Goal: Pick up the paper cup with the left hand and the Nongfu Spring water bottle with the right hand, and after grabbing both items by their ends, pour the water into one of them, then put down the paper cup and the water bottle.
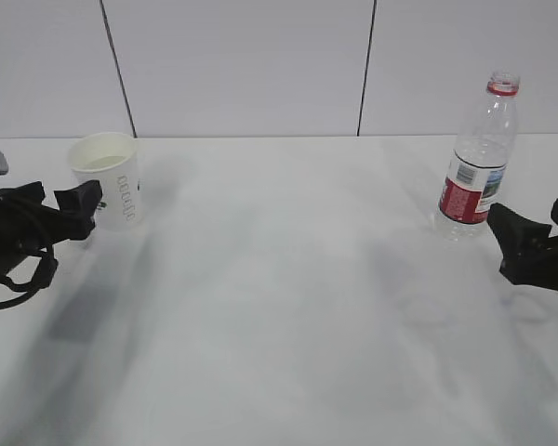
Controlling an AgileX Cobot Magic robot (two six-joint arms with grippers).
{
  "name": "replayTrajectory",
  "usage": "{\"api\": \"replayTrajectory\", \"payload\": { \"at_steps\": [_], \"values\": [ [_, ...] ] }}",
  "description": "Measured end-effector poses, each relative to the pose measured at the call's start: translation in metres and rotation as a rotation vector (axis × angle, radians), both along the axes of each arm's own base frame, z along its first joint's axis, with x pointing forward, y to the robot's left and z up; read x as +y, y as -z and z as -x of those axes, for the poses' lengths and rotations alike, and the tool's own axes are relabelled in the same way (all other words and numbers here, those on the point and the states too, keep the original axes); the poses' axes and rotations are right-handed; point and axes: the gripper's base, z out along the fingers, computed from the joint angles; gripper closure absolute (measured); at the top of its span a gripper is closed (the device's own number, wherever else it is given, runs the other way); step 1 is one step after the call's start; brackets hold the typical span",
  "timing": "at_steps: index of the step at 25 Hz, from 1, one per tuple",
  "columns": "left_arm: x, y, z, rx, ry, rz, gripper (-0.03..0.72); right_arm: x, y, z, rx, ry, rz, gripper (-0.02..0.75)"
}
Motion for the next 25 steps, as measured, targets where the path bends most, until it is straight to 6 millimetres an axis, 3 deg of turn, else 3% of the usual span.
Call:
{"api": "replayTrajectory", "payload": {
  "at_steps": [14,25],
  "values": [
    [0.004,-0.079,0.02,-0.074,0.0,0.018,0.092,-0.001,-0.042,0.016,-0.066,-0.002,0.009,0.145],
    [0.01,-0.151,0.062,-0.117,0.019,0.013,0.097,-0.002,-0.072,0.038,-0.104,-0.021,0.038,0.145]
  ]
}}
